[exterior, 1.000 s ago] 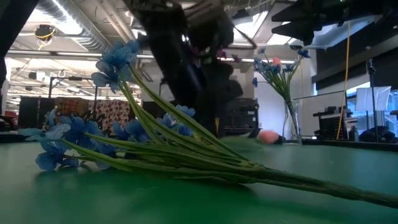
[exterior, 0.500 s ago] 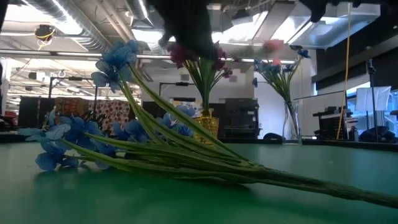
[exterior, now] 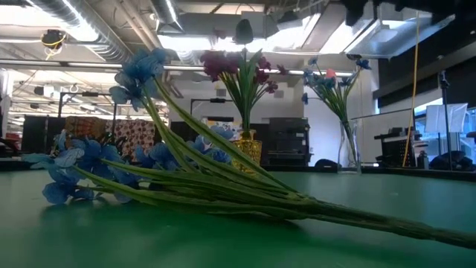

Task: Sort flowers into vase by color
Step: Put the pink flower into the transparent vase

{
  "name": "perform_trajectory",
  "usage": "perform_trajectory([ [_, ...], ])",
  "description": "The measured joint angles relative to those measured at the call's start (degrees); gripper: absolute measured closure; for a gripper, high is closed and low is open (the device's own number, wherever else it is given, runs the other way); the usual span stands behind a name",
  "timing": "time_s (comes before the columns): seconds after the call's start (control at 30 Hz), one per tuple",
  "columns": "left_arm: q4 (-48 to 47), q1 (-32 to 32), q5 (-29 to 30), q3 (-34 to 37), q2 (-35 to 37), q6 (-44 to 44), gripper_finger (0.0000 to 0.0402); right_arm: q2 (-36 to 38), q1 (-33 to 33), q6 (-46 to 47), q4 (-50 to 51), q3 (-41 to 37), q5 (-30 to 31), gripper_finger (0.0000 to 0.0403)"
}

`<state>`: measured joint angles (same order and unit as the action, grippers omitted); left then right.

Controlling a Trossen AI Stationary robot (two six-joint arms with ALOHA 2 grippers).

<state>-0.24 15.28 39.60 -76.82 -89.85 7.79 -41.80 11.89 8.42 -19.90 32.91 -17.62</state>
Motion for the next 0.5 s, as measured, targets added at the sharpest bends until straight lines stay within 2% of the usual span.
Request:
perform_trajectory([
  [0.1,3.5,-1.4,-0.4,0.0,0.0,-1.0,0.0401,-4.8,-2.6,-0.7,-6.4,0.0,0.3,0.0176],
  [0.27,6.4,-3.7,-5.1,0.0,0.0,-0.9,0.0401,-12.1,-6.1,-2.3,-17.4,0.0,2.3,0.0176],
  [0.4,8.4,-4.9,-9.6,0.0,0.0,-0.9,0.0402,-16.9,-7.2,-2.4,-23.7,0.0,5.5,0.0176],
  [0.5,8.7,-5.2,-10.8,0.0,0.0,-0.8,0.0401,-19.5,-7.2,-2.2,-27.8,0.0,5.6,0.0176],
])
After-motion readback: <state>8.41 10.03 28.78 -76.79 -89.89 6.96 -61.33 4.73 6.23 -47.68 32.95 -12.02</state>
